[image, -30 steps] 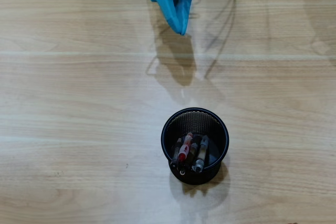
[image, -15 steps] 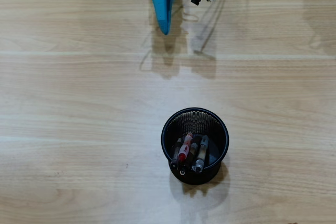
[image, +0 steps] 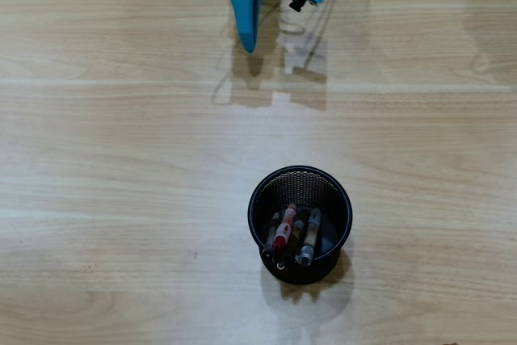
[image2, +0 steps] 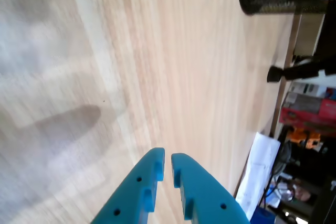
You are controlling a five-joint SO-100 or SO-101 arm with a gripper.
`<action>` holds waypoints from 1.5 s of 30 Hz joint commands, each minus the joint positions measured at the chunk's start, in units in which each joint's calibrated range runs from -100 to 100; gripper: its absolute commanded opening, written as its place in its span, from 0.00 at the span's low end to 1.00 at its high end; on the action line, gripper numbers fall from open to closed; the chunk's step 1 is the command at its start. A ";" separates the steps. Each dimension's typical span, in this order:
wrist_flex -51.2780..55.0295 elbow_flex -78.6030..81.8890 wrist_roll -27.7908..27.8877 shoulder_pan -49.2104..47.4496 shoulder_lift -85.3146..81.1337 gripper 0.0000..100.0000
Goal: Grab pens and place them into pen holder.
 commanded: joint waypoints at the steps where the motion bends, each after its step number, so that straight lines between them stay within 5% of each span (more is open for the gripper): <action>1: 0.07 -0.10 0.06 2.16 -0.69 0.02; 45: 0.16 0.26 0.21 2.43 -0.52 0.02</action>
